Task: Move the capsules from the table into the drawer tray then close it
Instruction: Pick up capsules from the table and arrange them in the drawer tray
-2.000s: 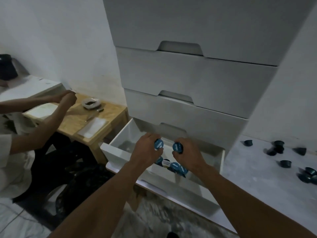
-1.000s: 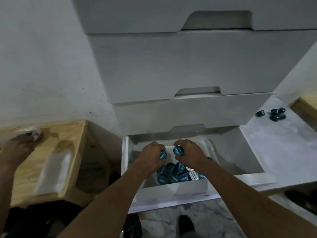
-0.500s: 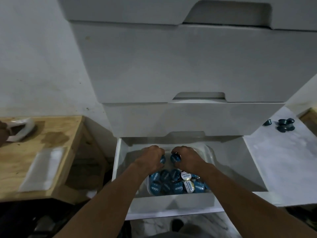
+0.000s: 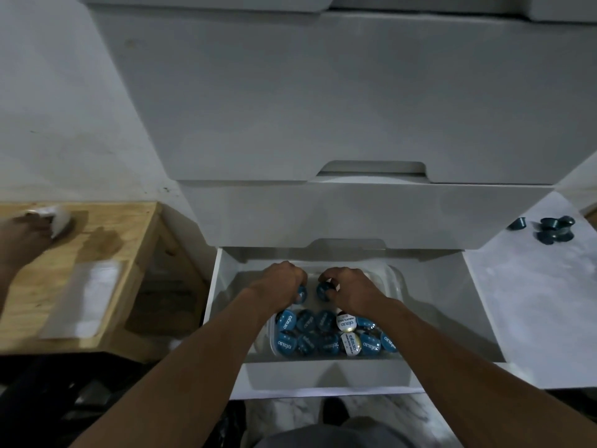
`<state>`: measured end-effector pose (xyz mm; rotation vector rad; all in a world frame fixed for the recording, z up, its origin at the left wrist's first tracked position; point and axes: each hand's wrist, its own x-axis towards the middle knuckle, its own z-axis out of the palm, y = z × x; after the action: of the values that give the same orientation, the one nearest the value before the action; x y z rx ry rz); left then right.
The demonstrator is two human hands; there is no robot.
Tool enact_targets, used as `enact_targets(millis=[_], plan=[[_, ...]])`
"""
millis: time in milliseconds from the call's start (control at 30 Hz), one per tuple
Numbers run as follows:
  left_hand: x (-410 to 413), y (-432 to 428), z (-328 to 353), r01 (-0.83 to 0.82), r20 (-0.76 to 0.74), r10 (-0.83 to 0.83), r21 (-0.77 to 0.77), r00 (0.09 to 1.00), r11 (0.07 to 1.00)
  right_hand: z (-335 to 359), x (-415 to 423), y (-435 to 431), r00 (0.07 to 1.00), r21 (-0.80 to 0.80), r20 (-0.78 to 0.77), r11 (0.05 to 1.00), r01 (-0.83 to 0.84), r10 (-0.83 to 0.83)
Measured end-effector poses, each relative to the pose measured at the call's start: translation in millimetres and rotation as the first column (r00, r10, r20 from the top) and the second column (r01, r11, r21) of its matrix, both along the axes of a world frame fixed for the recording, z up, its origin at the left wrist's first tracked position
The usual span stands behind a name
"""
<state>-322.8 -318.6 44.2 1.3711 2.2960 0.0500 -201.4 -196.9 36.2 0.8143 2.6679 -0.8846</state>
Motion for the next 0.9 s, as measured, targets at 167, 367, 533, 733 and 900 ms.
enact_targets(millis=[167,367,533,733,900], plan=[[-2,-5,4,0.011,-0.064,-0.01,0.002,0.998,1.0,-2,-7,-6,1.0,-0.04,0.01,0.999,0.013,-0.013],[-6,-14,5,-0.019,-0.102,0.016,-0.029,0.995,0.999,-2,-18,-14,0.999,-0.07,0.026,0.997,-0.022,0.024],[-5,-18,7,-0.042,-0.091,0.04,-0.027,0.995,0.999,-2,-23,-19,0.998,-0.062,0.03,0.996,-0.056,0.058],[-5,-19,7,-0.028,-0.095,0.025,-0.026,0.995,0.999,-5,-23,-23,0.997,-0.048,0.04,0.997,-0.063,0.065],[-4,-21,7,-0.013,-0.103,0.01,-0.029,0.995,1.0,-5,-23,-25,0.996,-0.032,0.053,0.997,-0.065,0.067]])
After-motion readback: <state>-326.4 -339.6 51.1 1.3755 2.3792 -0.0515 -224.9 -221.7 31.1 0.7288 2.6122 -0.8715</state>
